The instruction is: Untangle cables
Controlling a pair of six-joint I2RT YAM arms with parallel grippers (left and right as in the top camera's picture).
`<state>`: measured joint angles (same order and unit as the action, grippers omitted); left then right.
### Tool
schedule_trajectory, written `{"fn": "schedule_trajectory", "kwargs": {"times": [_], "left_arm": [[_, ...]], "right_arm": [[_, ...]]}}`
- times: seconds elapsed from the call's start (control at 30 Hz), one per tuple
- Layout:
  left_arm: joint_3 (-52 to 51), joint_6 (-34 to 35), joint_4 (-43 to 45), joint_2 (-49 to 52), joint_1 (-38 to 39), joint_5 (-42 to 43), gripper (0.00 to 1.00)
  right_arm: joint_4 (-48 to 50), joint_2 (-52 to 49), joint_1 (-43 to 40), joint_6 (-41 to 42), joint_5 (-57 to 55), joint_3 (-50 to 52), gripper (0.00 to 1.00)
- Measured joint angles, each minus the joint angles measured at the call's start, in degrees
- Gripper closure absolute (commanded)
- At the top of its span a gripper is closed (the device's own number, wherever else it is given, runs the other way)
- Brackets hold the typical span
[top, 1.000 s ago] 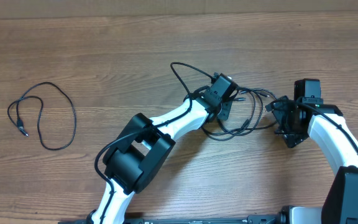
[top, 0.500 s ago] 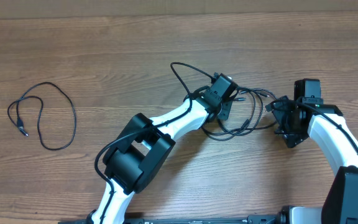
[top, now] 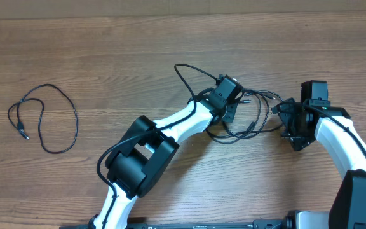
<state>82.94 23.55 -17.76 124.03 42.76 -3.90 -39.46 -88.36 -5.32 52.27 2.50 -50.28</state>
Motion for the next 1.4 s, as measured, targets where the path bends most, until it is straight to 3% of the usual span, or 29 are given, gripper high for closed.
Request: {"fn": "schedule_trajectory", "kwargs": {"times": [0.6,1.13,1.4], "left_arm": [[0.0,0.0,-0.1,0.0,0.0,-0.5,0.61],[0.0,-0.2,1.1,0.0,0.0,-0.7,0.51],[0.9,-0.2,1.1,0.3,0.0,-1.0,0.55]], "right_arm": [[0.0,0.0,0.0,0.0,0.0,0.0,0.0],[0.0,0.0,0.0,0.0,0.0,0.0,0.0],[0.0,0.0,0.0,0.0,0.0,0.0,0.0]]}}
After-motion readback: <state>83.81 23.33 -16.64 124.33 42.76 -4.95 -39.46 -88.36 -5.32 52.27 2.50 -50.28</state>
